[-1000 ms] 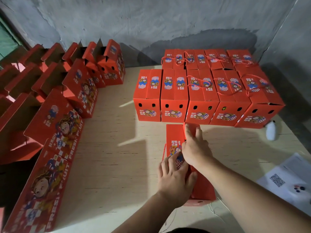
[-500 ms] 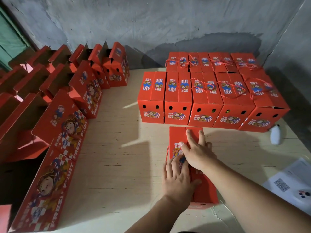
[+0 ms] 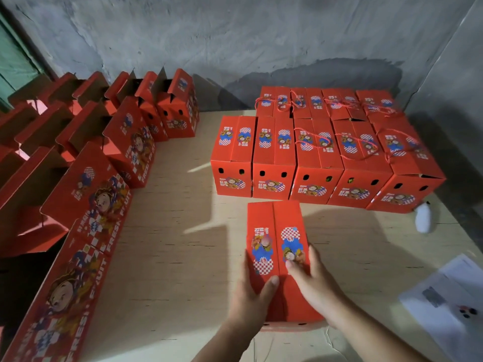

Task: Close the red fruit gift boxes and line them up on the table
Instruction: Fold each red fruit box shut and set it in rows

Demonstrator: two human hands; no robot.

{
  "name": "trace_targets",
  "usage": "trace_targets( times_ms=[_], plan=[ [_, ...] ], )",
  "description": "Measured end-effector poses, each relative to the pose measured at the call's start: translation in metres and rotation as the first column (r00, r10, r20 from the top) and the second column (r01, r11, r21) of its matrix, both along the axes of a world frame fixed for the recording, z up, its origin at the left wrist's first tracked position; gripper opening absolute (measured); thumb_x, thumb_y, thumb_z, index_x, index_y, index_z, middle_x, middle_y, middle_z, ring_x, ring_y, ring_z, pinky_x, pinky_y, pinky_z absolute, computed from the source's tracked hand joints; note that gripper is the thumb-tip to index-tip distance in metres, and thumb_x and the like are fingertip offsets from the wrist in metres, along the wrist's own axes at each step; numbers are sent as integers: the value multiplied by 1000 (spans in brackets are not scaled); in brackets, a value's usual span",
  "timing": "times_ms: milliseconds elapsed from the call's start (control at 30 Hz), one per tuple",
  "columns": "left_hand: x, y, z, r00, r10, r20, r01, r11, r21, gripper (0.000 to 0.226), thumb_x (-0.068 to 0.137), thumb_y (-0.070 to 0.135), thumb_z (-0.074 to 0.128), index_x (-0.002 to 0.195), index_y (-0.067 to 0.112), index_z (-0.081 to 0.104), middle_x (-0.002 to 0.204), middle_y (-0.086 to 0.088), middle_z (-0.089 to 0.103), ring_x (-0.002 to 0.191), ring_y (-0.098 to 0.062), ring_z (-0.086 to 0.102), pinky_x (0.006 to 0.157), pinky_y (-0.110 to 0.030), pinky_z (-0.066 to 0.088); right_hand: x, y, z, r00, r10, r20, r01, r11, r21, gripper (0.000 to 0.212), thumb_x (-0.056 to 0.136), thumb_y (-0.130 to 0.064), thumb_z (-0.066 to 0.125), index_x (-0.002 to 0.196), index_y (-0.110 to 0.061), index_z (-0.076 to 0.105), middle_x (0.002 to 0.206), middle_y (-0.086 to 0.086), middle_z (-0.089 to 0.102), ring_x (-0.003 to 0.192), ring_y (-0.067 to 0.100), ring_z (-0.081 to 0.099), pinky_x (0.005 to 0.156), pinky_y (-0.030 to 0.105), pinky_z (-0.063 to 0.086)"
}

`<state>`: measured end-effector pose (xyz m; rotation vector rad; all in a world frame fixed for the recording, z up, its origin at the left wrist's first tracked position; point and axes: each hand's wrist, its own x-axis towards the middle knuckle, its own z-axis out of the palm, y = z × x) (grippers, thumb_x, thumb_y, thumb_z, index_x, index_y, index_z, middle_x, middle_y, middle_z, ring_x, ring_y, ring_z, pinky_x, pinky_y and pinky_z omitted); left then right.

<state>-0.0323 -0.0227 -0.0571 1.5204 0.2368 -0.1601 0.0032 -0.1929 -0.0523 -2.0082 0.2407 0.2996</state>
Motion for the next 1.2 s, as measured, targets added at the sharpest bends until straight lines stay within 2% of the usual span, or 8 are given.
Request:
trace_targets(
  times_ms=[133, 267, 500, 633, 733, 867, 967, 1200],
  plan=[
    [4, 33, -2, 994, 111, -18, -111, 994, 5, 86, 84, 29, 79, 156, 35, 32, 138, 8, 65, 124, -15, 65, 106, -48, 52, 16, 31, 6, 987, 136, 88, -142, 987, 72, 62, 98, -33, 65, 153, -40, 36, 147, -14, 51, 126, -2, 56, 104, 21, 47],
    [44, 83, 4, 999, 39, -6, -36, 972, 231, 65, 91, 34, 78, 147, 43, 45, 121, 18, 72, 108, -9, 72, 97, -45, 58, 30, 67, -1, 988, 151, 21, -152, 973, 176, 64, 100, -47, 59, 155, -38, 29, 143, -16, 57, 127, 3, 57, 113, 38, 43],
    [107, 103, 11, 997, 43, 56, -68, 818, 571, 66, 89, 49, 74, 144, 37, 41, 133, 16, 63, 118, -4, 63, 95, -33, 52, 96, 90, 19, 986, 148, -84, -128, 971, 202, 62, 103, -43, 57, 157, -37, 28, 151, -8, 50, 138, 16, 47, 111, 33, 38],
    [109, 115, 1, 855, 425, -296, -352, 896, 270, 100, 79, 68, 71, 156, 20, 30, 152, -10, 51, 138, -23, 51, 115, -47, 42, 105, 81, 19, 871, -252, -422, 313, 946, 82, 78, 97, -64, 52, 160, -28, 25, 163, 8, 31, 145, 32, 38, 112, 48, 36],
    [110, 109, 8, 826, 245, -508, -325, 943, -73, 54, 86, 47, 79, 123, 10, 65, 108, -9, 78, 98, -26, 76, 87, -46, 61, 103, 82, 18, 705, -195, -682, 485, 834, 264, 56, 95, -54, 63, 133, -13, 63, 130, 11, 68, 112, 29, 64, 89, 40, 51],
    [114, 100, 24, 894, 428, -130, -408, 900, 155, 18, 94, 33, 73, 89, 20, 62, 83, 5, 67, 71, -8, 59, 60, -26, 49, 111, 89, 24, 837, -403, -371, 524, 786, 328, 5, 92, -17, 72, 97, -19, 73, 97, 1, 74, 86, 17, 66, 67, 28, 45],
    [114, 93, 55, 925, 368, 90, -372, 928, 29, 17, 98, 26, 66, 84, 19, 58, 78, 4, 62, 74, -10, 55, 70, -27, 46, 115, 93, 48, 878, -400, -262, 478, 739, 475, 25, 91, -4, 66, 108, -22, 69, 95, -1, 72, 79, 11, 64, 68, 28, 47],
    [136, 69, 144, 958, 39, 286, -124, 950, 285, 38, 91, 57, 55, 79, 25, 71, 76, 11, 73, 77, -6, 69, 75, -30, 53, 116, 122, 125, 977, 146, 153, -202, 855, 478, 22, 94, -24, 53, 106, -24, 72, 86, -7, 71, 78, 5, 65, 69, 22, 49]
  ],
)
